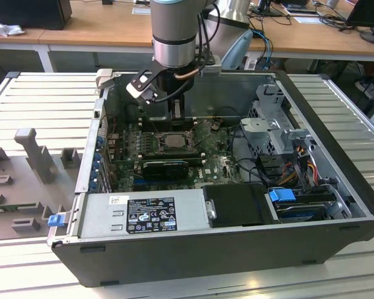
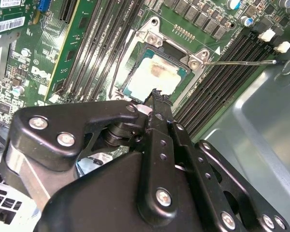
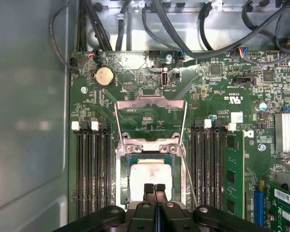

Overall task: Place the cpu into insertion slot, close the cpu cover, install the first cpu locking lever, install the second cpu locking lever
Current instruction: 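Close the cpu cover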

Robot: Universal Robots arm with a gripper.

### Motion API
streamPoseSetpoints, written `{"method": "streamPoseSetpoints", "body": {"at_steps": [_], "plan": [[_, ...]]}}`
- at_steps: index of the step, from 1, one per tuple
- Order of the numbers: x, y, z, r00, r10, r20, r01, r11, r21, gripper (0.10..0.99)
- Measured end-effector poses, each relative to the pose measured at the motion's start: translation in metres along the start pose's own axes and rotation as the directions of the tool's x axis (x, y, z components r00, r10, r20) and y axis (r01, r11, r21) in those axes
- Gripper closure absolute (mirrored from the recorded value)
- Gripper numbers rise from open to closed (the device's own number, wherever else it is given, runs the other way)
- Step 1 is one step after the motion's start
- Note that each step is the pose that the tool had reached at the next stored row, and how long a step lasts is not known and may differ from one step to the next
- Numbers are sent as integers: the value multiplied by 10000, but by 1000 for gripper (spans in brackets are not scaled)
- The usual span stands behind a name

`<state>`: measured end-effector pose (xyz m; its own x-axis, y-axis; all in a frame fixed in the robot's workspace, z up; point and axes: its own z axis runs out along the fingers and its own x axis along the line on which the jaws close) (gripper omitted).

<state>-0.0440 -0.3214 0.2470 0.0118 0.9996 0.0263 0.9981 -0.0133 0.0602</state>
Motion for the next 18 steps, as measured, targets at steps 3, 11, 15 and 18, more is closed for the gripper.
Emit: {"method": "streamPoseSetpoints", "body": {"at_steps": [3, 11, 15, 18], "plan": [[0, 1, -15, 10000, 1, -1, -1, 10000, 0, 980], [1, 3, -54, 10000, 3, -3, -3, 10000, 0, 980], [2, 4, -75, 10000, 3, -4, -3, 10000, 0, 980], [2, 14, -79, 10000, 4, -6, -4, 10000, 6, 980]]}}
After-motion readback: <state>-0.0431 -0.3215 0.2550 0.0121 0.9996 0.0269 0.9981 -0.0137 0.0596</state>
